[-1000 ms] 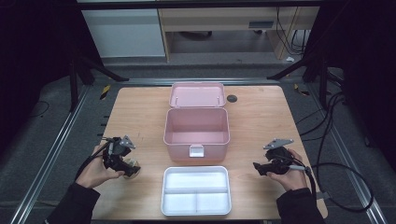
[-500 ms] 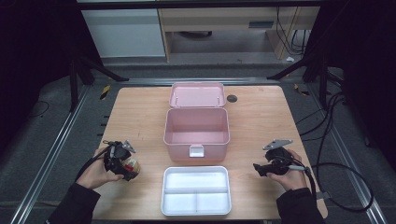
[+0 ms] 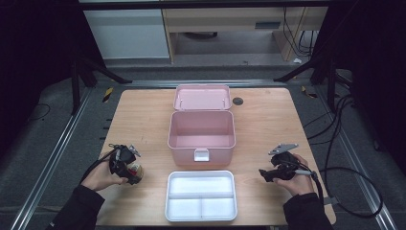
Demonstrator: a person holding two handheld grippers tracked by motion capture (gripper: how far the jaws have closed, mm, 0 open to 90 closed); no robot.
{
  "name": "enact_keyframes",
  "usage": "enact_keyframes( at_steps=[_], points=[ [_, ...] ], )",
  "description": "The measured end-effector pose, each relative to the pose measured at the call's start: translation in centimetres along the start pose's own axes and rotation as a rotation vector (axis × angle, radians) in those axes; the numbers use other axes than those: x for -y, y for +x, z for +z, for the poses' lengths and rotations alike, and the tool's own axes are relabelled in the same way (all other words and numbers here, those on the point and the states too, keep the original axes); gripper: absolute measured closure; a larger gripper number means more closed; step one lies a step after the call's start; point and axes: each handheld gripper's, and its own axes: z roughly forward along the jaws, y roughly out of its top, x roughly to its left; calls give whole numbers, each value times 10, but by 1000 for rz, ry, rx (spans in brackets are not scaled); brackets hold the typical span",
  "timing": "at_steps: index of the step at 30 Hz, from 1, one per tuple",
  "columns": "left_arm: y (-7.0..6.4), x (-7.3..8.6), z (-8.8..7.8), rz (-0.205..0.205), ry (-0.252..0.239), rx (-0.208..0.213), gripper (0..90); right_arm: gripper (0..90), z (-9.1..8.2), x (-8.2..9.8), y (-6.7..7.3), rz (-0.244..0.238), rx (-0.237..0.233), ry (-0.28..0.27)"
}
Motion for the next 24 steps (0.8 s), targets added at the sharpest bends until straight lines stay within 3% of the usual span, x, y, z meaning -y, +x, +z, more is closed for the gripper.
enact_keyframes(
  at_steps=[10, 24],
  points=[
    [1, -3, -2, -1, 7, -8, 201, 238, 1, 0, 0, -1, -3, 4],
    [-3, -23, -44, 25, -91, -27, 201, 243, -1, 1, -4, 23, 5, -9]
  ],
)
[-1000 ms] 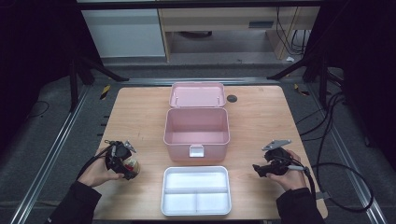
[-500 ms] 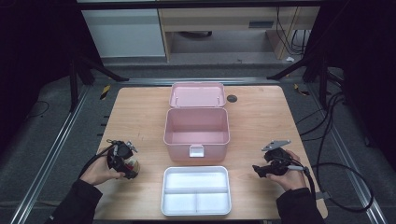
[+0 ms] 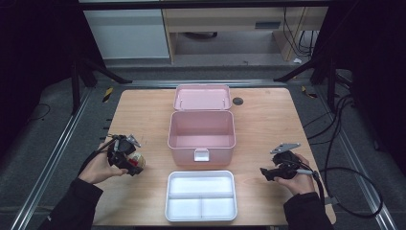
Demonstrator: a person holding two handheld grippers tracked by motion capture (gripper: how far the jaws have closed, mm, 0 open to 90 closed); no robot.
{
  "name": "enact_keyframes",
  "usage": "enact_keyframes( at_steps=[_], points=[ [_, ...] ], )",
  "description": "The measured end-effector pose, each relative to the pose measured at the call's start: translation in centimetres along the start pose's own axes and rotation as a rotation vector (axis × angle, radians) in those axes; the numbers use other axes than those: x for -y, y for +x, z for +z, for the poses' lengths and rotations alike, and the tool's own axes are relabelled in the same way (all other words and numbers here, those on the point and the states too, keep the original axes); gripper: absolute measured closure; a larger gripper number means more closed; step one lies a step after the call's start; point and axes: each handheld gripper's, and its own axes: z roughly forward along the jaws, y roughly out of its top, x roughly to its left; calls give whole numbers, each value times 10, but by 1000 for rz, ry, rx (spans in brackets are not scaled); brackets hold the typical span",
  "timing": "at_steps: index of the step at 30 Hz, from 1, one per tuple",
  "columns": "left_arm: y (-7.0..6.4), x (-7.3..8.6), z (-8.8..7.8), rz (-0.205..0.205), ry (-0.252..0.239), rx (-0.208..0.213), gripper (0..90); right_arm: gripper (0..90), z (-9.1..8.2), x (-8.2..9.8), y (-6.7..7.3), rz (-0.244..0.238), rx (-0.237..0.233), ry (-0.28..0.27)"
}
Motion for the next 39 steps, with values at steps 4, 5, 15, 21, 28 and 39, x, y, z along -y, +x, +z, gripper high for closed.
enact_keyframes(
  at_steps=[4, 5, 15, 21, 28, 39],
  points=[
    [0, -8, -10, 7, -31, -5, 201, 244, 1, 0, -1, 1, 4, 1],
    [0, -10, -12, 10, -34, -3, 201, 244, 1, 0, 0, 1, 2, 1],
    [-5, -39, -38, 45, -103, -24, 201, 246, 0, 0, -2, 4, 8, -4],
    [-7, -59, -54, 68, -144, -36, 201, 246, 0, 1, -3, 8, 9, -3],
    [-9, -86, -67, 97, -174, -44, 201, 247, 1, 3, -4, 9, 11, 0],
    [-20, -125, -77, 142, -210, -41, 201, 247, -1, 4, -4, 5, 15, -4]
  ],
)
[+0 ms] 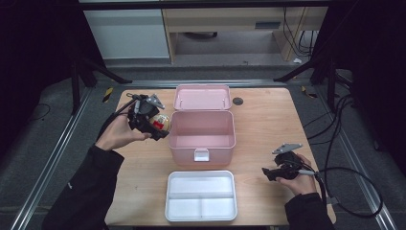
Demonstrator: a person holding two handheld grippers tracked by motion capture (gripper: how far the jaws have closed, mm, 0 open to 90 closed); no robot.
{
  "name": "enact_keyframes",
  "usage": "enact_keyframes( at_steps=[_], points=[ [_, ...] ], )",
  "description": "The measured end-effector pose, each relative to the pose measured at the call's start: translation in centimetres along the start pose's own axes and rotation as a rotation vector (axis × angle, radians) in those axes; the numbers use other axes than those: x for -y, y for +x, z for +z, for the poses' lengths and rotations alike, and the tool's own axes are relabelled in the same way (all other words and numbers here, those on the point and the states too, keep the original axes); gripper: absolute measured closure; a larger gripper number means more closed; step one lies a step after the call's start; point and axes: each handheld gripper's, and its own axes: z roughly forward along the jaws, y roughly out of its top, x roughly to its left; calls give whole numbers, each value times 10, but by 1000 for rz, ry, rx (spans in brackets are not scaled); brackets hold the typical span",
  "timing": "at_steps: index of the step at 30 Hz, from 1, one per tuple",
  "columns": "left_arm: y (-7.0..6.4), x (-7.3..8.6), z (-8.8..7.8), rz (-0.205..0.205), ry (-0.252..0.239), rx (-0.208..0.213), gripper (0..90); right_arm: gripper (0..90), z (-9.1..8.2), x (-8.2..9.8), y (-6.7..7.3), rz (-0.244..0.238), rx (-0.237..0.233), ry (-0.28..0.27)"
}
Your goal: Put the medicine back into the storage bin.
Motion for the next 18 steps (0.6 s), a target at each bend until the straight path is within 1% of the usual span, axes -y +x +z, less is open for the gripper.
enact_keyframes(
  at_steps=[6, 12, 13, 14, 18],
  points=[
    [-3, -19, 12, 19, 10, 16, 201, 247, -4, -1, -1, 0, 1, -10],
    [-6, -40, 24, 41, 9, 39, 201, 246, -5, -3, -1, 4, 8, -14],
    [-7, -43, 27, 42, 4, 42, 201, 246, -5, -3, -1, 5, 4, -14],
    [-7, -47, 29, 50, 8, 45, 201, 246, -5, -3, -1, 4, 5, -15],
    [-9, -61, 40, 63, 13, 62, 201, 246, -5, -3, -2, 4, 7, -13]
  ],
)
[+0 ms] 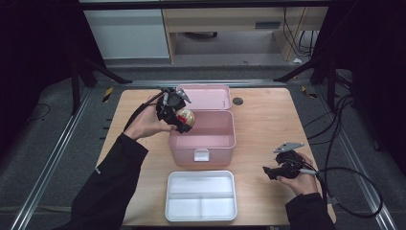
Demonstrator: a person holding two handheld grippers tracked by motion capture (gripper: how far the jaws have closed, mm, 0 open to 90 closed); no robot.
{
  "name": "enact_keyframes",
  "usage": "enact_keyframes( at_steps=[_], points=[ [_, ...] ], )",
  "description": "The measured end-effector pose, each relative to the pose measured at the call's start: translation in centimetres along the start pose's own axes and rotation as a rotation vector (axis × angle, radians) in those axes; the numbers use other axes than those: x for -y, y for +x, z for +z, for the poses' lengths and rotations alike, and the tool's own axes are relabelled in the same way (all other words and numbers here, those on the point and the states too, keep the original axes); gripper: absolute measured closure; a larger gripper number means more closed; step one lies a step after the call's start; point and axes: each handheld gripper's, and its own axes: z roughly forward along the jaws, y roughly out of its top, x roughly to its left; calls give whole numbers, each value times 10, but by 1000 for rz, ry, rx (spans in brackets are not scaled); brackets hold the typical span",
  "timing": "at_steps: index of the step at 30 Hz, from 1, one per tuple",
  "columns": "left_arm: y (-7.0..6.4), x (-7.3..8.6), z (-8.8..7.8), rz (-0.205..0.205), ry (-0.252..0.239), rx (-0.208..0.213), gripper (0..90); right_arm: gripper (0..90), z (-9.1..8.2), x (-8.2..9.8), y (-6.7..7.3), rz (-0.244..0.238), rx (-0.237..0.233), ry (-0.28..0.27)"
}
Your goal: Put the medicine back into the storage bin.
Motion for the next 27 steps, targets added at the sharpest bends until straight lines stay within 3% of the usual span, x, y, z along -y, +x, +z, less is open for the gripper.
enact_keyframes(
  at_steps=[10, 27],
  points=[
    [-5, -31, 31, 41, 16, 38, 201, 245, 2, 1, -1, -1, -2, 7],
    [-6, -48, 81, 65, 52, 75, 201, 244, 5, 3, -1, -4, -5, 13]
  ],
)
